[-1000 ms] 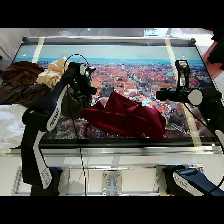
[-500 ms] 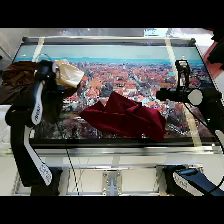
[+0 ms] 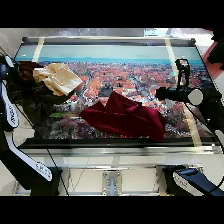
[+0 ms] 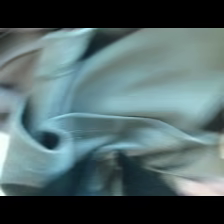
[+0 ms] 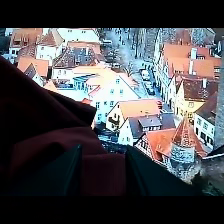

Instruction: Fold the shirts.

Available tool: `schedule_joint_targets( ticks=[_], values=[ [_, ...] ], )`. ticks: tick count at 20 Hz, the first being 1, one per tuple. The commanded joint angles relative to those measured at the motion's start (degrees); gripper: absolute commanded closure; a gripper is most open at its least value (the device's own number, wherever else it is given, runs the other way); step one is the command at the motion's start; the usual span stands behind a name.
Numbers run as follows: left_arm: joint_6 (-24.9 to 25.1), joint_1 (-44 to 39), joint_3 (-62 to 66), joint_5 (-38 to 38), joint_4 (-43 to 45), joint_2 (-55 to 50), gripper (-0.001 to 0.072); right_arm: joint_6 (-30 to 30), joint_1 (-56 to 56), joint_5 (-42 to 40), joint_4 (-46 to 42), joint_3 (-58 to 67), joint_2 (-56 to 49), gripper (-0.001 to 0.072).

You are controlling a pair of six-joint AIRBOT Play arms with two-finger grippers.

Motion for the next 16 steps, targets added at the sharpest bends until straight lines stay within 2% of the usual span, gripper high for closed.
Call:
schedule_joint_targets(
  ticks=[1, 3, 4, 5, 7, 9, 10, 12, 14, 16],
  values=[
    [9.9, 0.7, 2.54, 3.02, -34.86, 2.99, 0.0297, -0.04, -0.04, 0.15, -1.44, 0.0, -0.02, 0.0382],
    [16.15, -0.13, 2.54, 3.19, -55.58, 4.28, 0.0296, 0.0, -0.04, 0.98, -6.05, 0.0, -0.02, 0.0382],
    [16.17, -1.22, 2.54, 2.89, -58.97, 4.46, 0.0296, 0.02, -0.04, 1.81, -8.02, 0.0, -0.02, 0.0382],
    [15.74, -2.82, 2.43, 1.62, -58.14, 4.46, 0.0295, 0.02, -0.04, 3.17, -9.94, 0.0, -0.02, 0.0382],
    [15.28, -7.78, 0.79, -3.21, -50.42, 4.46, 0.029, 0.02, -0.07, 6.69, -14.49, 0.0, -0.02, 0.0382],
    [14.01, -14.43, -1.66, -6.36, -37.31, 4.44, 0.029, 0.04, -0.37, 10.51, -19.93, 0.0, -0.02, 0.0382],
    [13.68, -17.73, -2.36, -6.64, -29.49, 4.44, 0.029, 0.04, -1.2, 11.82, -21.05, 0.0, -0.02, 0.0382],
    [9.94, -23.39, -2.51, -5.22, -16.41, 4.37, 0.0291, -0.02, -5.25, 13.42, -19.98, 0.0, 0.0, 0.0381],
    [9.55, -26.05, -2.51, -4.55, -14.34, 4.37, 0.0321, -0.96, -10.91, 13.64, -14.8, -0.02, 0.0, 0.038],
    [9.46, -26.82, -2.54, -4.9, -15.02, 4.37, 0.0323, -5.86, -16.92, 13.77, -6.27, -0.13, 0.0, 0.038]
  ],
)
